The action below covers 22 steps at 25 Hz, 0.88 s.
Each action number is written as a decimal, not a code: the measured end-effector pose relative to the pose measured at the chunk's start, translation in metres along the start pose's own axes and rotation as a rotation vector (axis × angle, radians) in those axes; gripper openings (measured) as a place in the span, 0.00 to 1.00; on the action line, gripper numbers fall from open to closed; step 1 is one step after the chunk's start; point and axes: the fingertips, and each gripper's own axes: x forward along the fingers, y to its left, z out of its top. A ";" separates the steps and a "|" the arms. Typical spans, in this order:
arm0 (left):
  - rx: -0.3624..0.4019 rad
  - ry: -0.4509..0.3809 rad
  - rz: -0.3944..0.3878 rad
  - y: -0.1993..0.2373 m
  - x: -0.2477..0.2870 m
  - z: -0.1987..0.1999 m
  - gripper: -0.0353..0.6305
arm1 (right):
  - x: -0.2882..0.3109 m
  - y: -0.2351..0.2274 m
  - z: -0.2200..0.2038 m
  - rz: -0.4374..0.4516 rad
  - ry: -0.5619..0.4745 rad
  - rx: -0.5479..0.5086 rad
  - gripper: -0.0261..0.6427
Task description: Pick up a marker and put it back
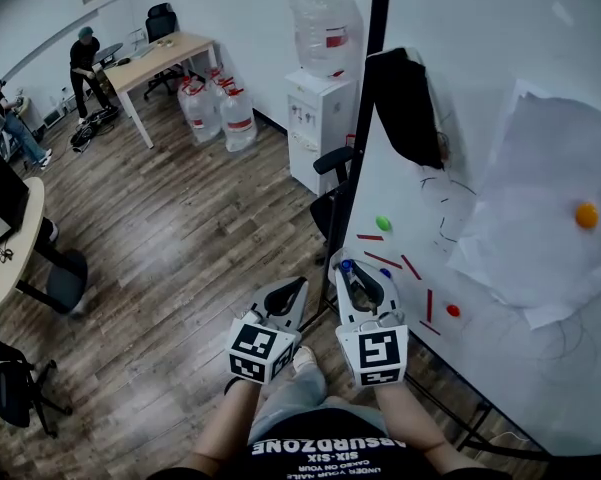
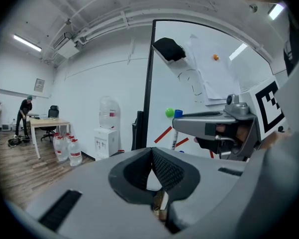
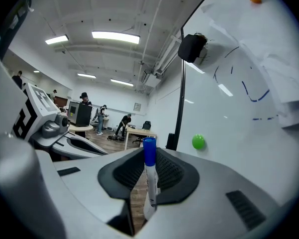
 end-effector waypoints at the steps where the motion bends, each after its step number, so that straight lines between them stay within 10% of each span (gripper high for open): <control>1: 0.000 0.001 -0.001 -0.001 -0.001 0.000 0.06 | -0.002 0.001 0.000 0.000 -0.001 0.002 0.14; 22: 0.011 0.007 -0.040 -0.029 -0.016 -0.004 0.06 | -0.032 0.013 -0.015 0.021 0.012 0.059 0.14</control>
